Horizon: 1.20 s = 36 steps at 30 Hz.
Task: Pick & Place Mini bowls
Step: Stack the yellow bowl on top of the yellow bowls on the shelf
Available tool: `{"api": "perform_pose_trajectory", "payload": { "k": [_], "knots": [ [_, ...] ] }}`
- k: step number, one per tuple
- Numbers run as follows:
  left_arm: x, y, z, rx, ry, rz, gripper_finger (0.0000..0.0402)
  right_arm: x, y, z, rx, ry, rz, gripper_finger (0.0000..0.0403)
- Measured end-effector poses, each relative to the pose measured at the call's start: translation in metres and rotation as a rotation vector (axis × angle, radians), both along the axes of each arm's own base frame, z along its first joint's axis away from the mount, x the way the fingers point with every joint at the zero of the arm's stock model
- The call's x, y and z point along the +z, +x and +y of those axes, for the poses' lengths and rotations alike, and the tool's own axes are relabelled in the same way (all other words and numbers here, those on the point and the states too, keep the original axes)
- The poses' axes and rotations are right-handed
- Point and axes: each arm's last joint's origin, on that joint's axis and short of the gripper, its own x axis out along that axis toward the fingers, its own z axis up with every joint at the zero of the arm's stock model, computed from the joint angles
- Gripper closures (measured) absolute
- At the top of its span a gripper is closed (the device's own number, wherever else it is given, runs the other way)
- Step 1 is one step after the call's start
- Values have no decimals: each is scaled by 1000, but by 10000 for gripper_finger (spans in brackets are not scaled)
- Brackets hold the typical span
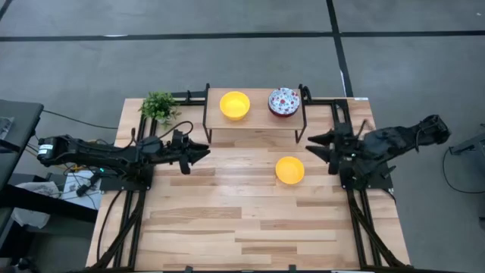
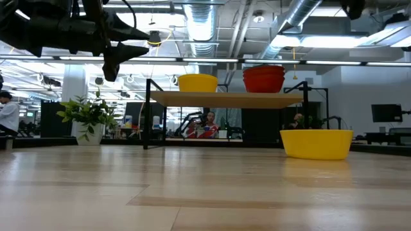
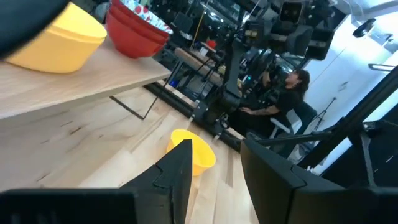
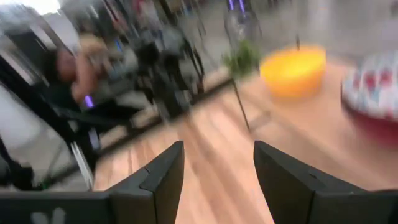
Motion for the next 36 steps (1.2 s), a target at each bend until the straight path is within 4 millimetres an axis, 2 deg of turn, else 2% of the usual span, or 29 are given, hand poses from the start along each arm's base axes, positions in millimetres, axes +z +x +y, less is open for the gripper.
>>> {"api": "perform_pose_trajectory", "payload": {
  "k": [6,15,28,31,36],
  "knots": [
    [-9,-3,0,-13,0,26,266,-4,15,10,12,186,306,221],
    [-10,-3,-1,-50,59,31,266,-40,36,23,-135,457,710,221],
    [-9,-3,-1,-50,87,25,266,-63,54,31,-526,779,761,207],
    [-9,-3,-2,-63,86,23,266,-73,58,33,-650,814,790,204],
    [-8,-3,-2,-75,86,15,266,-90,64,33,-742,813,806,212]
  ]
}}
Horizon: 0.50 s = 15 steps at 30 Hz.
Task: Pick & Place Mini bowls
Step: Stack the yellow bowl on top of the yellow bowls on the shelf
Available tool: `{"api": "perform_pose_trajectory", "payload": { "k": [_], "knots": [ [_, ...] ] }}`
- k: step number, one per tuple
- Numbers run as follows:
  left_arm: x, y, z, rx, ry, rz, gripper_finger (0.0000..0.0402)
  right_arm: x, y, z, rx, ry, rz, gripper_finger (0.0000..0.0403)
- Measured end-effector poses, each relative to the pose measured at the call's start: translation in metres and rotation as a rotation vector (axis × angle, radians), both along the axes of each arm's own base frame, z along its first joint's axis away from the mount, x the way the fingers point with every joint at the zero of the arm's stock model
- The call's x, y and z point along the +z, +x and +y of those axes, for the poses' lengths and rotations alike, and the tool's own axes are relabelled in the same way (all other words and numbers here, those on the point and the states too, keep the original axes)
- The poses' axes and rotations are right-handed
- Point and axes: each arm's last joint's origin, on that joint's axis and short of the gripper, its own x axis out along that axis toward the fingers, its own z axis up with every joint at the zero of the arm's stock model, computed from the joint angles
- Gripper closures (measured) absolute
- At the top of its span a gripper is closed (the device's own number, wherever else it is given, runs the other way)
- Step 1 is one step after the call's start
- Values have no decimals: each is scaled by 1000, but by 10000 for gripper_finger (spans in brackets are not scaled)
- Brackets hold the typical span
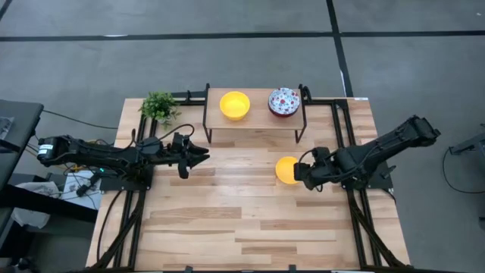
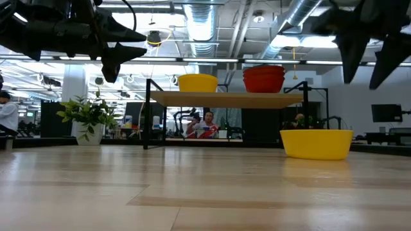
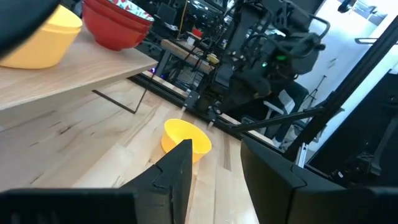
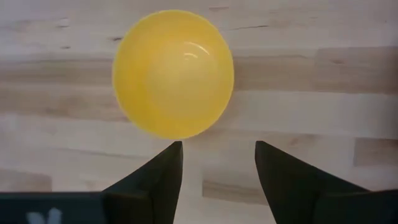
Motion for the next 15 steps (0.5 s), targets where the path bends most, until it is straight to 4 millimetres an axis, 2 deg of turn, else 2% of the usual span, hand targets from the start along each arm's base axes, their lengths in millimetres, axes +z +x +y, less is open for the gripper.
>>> {"api": "perform_pose_trajectory", "payload": {
  "k": [7,15],
  "knots": [
    [1,0,0,-9,0,-10,266,-31,1,-20,-68,3,-10,231],
    [2,0,-1,-32,1,-17,266,-56,-2,-47,-77,50,20,221]
  ]
}}
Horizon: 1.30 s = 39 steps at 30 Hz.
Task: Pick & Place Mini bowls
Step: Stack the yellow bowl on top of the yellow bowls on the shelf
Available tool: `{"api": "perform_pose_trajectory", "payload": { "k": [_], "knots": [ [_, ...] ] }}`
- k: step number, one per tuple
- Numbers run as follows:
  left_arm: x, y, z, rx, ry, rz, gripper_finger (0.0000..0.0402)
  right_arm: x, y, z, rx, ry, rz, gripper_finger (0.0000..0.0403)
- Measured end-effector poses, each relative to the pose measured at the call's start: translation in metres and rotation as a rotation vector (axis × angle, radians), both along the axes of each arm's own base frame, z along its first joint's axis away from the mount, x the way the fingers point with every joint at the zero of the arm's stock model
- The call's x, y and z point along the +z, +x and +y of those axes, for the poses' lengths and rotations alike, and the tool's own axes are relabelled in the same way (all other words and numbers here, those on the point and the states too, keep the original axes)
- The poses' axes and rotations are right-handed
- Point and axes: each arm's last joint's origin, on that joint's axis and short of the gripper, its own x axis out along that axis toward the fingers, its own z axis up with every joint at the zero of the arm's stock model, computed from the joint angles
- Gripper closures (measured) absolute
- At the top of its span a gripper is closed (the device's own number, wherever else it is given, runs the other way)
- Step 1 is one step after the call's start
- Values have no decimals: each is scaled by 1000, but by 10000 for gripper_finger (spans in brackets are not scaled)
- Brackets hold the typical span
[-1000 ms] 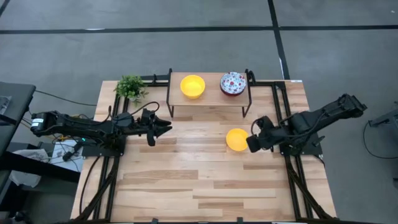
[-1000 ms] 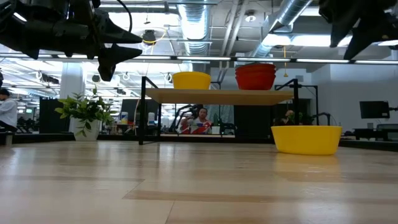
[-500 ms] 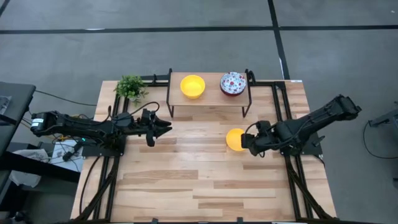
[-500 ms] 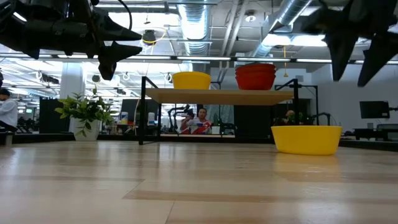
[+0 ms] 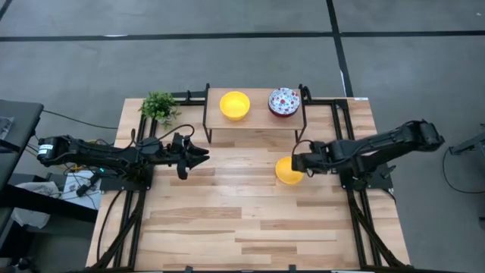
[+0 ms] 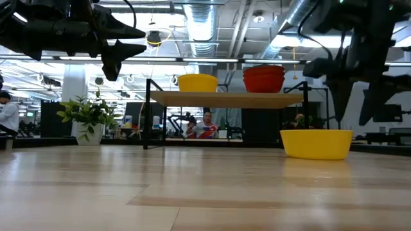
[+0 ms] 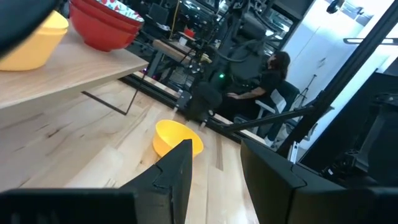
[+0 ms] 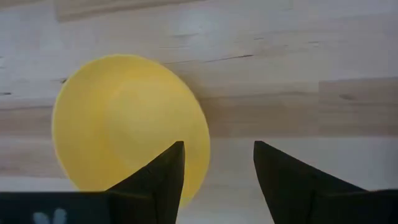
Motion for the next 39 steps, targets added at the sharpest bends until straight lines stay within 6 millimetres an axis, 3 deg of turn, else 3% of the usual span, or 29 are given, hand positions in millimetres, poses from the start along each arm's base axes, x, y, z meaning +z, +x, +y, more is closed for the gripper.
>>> {"api": "perform_pose_trajectory", "payload": {
  "k": [8,24,39],
  "knots": [
    [1,0,0,0,0,-5,266,-20,3,-16,23,14,-65,233],
    [1,0,0,0,0,-6,266,-25,0,-19,45,3,-48,342],
    [1,0,0,0,0,-6,266,-29,3,-19,49,2,-40,326]
  ]
}}
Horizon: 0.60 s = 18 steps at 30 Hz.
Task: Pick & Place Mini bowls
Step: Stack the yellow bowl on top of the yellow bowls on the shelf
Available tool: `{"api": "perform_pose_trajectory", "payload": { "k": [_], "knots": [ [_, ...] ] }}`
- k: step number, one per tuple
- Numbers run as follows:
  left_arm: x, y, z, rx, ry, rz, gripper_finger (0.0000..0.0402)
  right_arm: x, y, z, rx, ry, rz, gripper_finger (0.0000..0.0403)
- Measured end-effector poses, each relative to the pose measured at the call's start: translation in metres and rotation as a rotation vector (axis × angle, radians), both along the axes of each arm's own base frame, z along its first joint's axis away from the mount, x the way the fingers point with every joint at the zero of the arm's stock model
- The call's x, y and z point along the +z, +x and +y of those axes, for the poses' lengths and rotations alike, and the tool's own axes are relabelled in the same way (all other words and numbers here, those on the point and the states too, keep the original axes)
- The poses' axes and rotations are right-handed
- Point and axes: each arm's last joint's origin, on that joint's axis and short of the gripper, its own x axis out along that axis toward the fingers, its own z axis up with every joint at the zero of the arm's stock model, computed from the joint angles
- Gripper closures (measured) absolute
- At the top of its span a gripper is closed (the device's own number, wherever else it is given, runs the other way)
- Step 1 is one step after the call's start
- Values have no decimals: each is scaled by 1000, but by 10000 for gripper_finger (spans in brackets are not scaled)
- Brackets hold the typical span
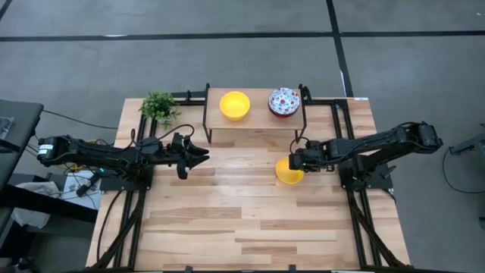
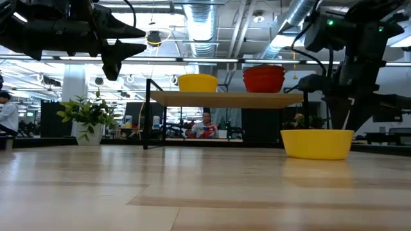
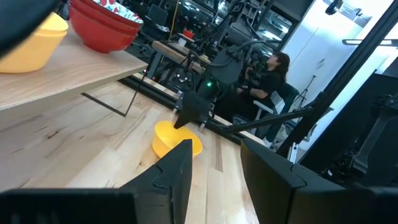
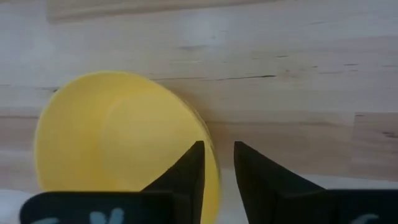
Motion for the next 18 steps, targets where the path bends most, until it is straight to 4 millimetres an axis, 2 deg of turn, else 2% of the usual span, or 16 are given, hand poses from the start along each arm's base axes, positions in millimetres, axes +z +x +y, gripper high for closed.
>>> {"api": "perform_pose_trajectory", "payload": {
  "k": [4,9,15,18],
  "knots": [
    [0,0,0,0,0,0,266,-8,5,1,11,-1,31,346],
    [0,0,0,0,0,1,266,-13,7,2,20,-2,61,395],
    [0,0,0,0,-4,0,266,-7,6,2,39,-6,29,400],
    [0,0,0,0,-25,-3,266,2,10,3,77,-15,-4,400]
  ]
}}
